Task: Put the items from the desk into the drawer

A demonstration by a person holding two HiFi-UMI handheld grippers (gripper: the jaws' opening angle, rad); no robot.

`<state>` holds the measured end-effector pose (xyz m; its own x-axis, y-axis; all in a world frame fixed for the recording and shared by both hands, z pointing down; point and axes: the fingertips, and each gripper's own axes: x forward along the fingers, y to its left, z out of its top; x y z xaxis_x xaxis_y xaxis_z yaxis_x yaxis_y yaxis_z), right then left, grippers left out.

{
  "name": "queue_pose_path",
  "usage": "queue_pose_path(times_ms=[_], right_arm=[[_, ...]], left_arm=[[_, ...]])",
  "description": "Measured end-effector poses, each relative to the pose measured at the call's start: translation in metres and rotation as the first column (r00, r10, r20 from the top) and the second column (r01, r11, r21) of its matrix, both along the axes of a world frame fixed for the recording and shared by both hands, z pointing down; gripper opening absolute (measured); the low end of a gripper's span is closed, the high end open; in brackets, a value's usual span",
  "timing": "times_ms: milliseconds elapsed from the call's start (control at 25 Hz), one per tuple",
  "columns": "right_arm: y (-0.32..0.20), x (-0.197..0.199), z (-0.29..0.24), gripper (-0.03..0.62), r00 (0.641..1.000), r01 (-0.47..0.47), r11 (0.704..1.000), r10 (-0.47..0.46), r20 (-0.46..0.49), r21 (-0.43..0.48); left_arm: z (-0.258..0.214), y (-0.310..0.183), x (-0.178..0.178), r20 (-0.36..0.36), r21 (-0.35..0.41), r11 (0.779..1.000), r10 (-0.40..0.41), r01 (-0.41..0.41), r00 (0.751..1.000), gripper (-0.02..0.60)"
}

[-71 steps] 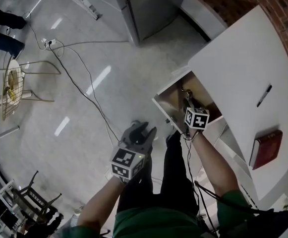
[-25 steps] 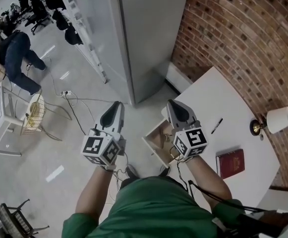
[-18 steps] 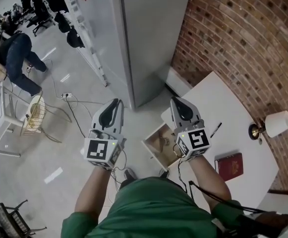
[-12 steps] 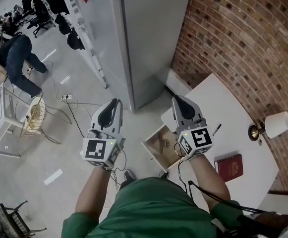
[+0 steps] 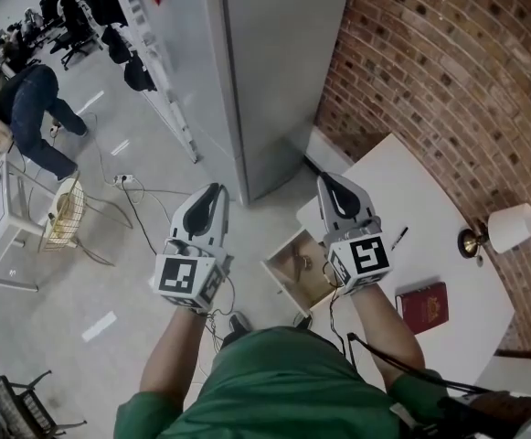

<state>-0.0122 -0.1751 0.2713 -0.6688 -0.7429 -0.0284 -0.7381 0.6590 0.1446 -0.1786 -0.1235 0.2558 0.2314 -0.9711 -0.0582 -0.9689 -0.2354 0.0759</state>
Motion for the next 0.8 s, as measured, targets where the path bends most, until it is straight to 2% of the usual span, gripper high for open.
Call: queue_pose_path(times_ms=[360, 520, 800], right_arm=[[0.009, 0.005, 0.000, 0.003, 1.000, -0.004, 1.000, 0.004, -0.013, 0.002], [0.013, 0.007, 0.001, 0.003, 1.000, -0.014, 1.000, 0.014, -0.015, -0.005], [0.016, 0.010, 0.002, 0.005, 1.000, -0.020, 1.000, 0.020, -0.021, -0.001]], left_arm=[[0.004, 0.005, 0.007, -0.007, -0.045, 0.999, 0.014, -0.014, 1.000, 0.035], [0.005, 0.005, 0.009, -0.002, 0.003, 1.000, 0.020, -0.020, 1.000, 0.035], [0.008, 0.009, 0.014, 0.000, 0.002, 1.000, 0.027, -0.027, 1.000, 0.034]])
